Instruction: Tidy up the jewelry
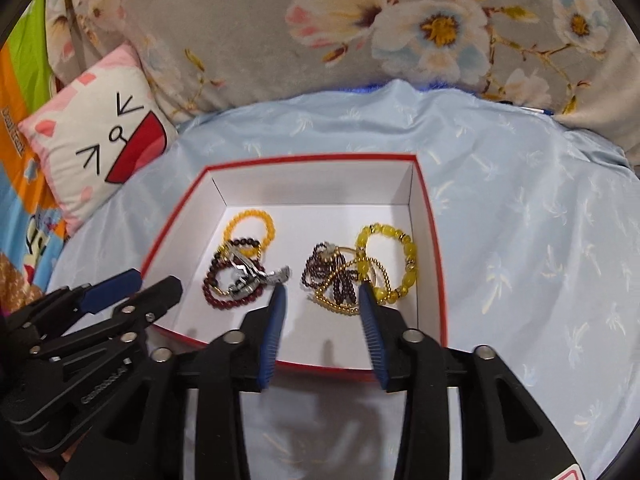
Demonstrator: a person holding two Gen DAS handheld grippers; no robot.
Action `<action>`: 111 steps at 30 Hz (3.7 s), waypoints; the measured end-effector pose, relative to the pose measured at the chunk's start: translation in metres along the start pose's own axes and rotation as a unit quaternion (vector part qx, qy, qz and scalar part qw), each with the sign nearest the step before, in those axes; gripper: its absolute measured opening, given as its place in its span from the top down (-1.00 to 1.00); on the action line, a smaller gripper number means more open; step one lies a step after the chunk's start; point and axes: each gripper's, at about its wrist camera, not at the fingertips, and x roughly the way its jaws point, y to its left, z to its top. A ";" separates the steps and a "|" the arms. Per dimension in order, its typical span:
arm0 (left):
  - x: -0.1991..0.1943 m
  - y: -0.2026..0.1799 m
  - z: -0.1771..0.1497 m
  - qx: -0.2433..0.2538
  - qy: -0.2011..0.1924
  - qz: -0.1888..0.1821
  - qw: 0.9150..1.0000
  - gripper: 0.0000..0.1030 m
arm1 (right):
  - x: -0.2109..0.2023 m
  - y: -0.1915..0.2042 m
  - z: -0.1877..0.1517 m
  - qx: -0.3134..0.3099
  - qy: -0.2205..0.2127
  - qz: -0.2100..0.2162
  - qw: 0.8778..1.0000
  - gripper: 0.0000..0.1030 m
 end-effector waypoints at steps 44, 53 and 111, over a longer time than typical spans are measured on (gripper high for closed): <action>-0.023 0.010 -0.012 -0.036 0.022 0.075 0.996 -0.75 | -0.047 0.006 -0.013 0.021 -0.015 -0.085 0.996 -0.63; -0.023 0.010 -0.012 -0.031 0.024 0.078 0.996 -0.77 | -0.045 0.007 -0.014 0.021 -0.011 -0.086 0.996 -0.63; -0.019 0.010 -0.015 -0.030 0.023 0.077 0.996 -0.78 | -0.044 0.003 -0.016 0.030 -0.014 -0.088 0.996 -0.63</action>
